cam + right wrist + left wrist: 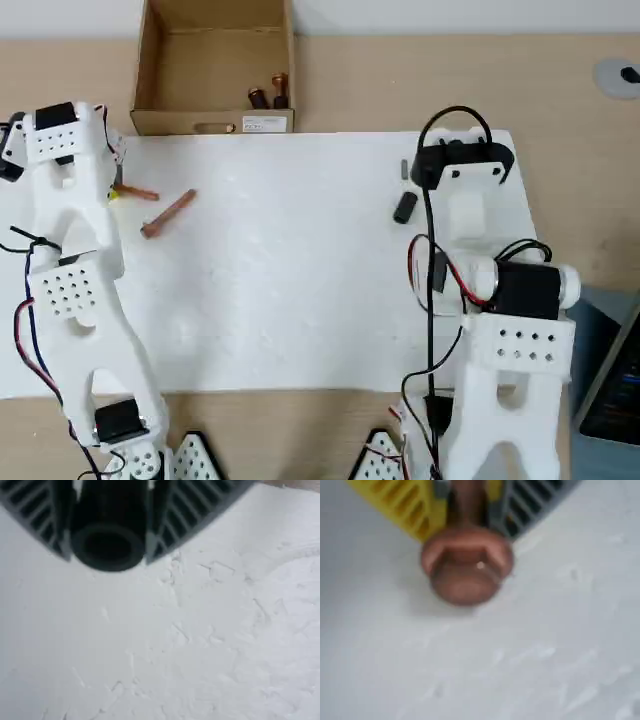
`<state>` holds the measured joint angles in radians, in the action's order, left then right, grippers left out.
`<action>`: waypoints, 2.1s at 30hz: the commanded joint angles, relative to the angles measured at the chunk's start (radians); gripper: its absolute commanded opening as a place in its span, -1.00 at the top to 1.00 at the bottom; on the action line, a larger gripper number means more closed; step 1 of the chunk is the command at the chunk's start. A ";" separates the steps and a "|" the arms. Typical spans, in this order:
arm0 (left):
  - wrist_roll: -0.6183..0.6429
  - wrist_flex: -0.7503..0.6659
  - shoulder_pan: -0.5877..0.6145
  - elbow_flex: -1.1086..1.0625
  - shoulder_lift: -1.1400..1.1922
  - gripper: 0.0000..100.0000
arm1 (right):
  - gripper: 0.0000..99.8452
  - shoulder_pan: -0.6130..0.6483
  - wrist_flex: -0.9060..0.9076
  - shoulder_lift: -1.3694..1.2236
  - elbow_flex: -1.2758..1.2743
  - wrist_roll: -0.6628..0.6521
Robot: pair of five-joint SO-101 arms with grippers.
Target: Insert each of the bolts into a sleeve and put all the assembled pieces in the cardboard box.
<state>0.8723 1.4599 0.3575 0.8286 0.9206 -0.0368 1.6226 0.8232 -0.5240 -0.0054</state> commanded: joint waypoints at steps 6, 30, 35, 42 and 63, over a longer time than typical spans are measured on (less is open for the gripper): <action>-0.143 0.226 0.020 0.364 0.012 1.00 | 0.98 -0.010 -0.008 0.013 0.082 0.003; -0.605 0.296 -0.064 0.562 -0.421 1.00 | 0.98 -0.012 0.101 0.019 0.189 -0.025; -0.652 0.296 -0.135 0.456 -0.570 1.00 | 0.98 -0.013 0.103 0.019 0.197 -0.025; -0.692 0.296 -0.235 0.092 -0.898 1.00 | 0.98 -0.016 0.103 0.019 0.197 -0.025; -0.709 0.290 -0.367 -0.551 -1.489 1.00 | 0.98 -0.012 -0.075 0.274 0.116 -0.026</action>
<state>0.1634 1.7484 -0.0015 0.3406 -0.4895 -0.0368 1.5980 1.0303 -0.3874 -0.0207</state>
